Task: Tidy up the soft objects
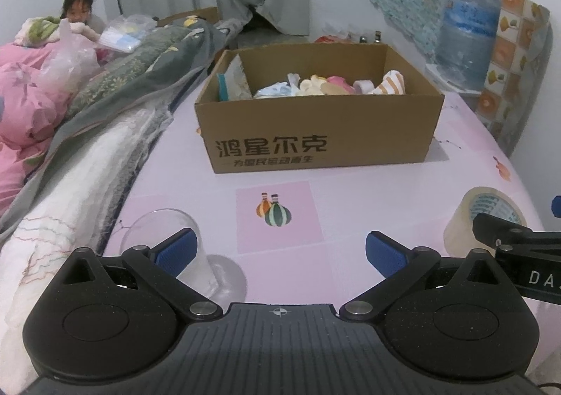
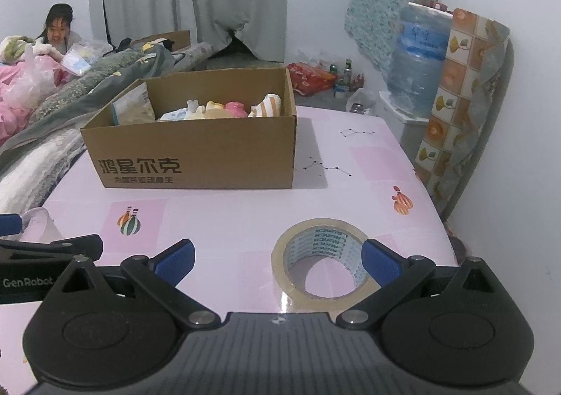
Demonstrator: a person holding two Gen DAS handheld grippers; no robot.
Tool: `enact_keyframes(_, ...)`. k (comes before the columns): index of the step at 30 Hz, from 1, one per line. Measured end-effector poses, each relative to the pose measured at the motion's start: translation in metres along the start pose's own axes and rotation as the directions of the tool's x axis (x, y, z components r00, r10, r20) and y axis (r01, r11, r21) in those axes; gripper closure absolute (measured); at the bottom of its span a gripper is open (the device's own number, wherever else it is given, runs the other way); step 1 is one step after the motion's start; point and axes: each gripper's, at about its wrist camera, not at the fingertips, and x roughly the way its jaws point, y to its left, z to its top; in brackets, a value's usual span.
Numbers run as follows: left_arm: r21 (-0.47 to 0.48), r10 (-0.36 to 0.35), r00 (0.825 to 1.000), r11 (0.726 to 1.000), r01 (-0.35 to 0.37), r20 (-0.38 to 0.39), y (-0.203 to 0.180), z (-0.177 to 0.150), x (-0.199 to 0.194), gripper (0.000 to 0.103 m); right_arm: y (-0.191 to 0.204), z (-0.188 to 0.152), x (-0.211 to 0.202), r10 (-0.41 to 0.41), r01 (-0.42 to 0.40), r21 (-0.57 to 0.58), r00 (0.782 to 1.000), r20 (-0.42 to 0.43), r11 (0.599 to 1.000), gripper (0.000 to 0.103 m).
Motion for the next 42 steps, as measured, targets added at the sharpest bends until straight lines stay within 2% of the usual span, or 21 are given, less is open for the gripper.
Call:
enact_keyframes(19, 0.01, -0.096, 0.995, 0.995, 0.097, -0.029, -0.01, 0.012, 0.026, 0.0, -0.012, 0.007, 0.017, -0.058, 0.058, 0.018, 0.998, -0.011, 0.998, 0.045)
enact_keyframes(25, 0.011, -0.151, 0.988, 0.988, 0.152, -0.043, -0.017, 0.015, 0.036, 0.0, -0.019, 0.008, 0.018, -0.08, 0.08, 0.034, 0.997, -0.009, 0.996, 0.045)
enact_keyframes(42, 0.047, -0.217, 0.975, 0.974, 0.22, -0.055, -0.043, 0.016, 0.038, 0.0, -0.045, 0.003, 0.008, -0.141, 0.141, 0.073, 0.99, -0.007, 0.987, 0.045)
